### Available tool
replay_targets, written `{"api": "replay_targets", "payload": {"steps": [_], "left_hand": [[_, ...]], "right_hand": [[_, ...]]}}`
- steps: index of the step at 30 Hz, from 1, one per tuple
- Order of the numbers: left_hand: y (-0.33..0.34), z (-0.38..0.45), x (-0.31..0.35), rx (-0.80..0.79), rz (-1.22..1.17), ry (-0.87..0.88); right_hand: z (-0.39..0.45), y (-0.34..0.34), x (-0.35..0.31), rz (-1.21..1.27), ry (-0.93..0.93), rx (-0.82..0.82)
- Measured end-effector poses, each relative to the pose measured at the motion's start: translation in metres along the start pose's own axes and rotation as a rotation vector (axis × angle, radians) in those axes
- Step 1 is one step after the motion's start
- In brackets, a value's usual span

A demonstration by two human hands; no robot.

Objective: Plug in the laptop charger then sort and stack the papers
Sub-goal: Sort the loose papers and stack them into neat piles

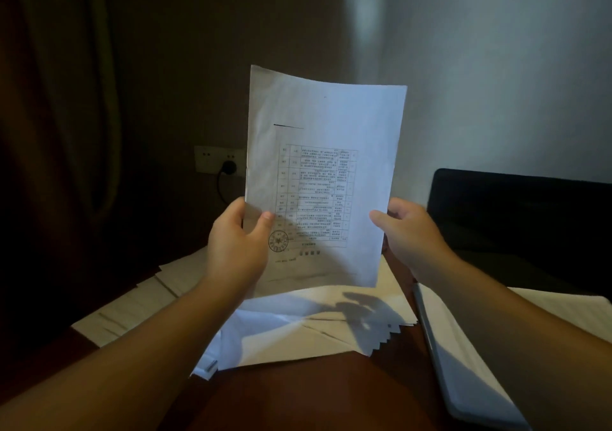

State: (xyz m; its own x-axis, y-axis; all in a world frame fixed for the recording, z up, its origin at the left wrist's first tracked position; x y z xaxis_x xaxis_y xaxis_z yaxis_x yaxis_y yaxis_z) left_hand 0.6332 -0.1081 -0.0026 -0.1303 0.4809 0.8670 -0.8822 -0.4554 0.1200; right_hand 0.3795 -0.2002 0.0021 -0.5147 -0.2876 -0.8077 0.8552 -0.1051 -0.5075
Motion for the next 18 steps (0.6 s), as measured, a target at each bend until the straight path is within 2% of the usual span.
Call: {"api": "replay_targets", "payload": {"steps": [10, 18], "left_hand": [[0.055, -0.050, 0.024, -0.165, -0.023, -0.054], [0.116, -0.083, 0.025, -0.354, 0.046, -0.138]], "right_hand": [[-0.075, -0.075, 0.019, 0.010, 0.063, 0.098], [-0.113, -0.132, 0.071, -0.014, 0.166, 0.135]]}}
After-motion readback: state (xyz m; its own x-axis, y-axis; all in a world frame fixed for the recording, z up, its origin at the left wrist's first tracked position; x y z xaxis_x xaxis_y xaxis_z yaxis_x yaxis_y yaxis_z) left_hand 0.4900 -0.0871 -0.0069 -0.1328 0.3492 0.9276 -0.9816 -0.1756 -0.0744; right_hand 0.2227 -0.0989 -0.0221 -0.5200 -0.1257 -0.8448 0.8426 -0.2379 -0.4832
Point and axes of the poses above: each hand's wrist, its own z-axis towards the middle knuckle, its own y-axis out of the palm, x = y × z, the point moved 10 cm from there along z, towards the middle knuckle, and after that the axes turned 11 degrees about -z, right-handed, at the moved point
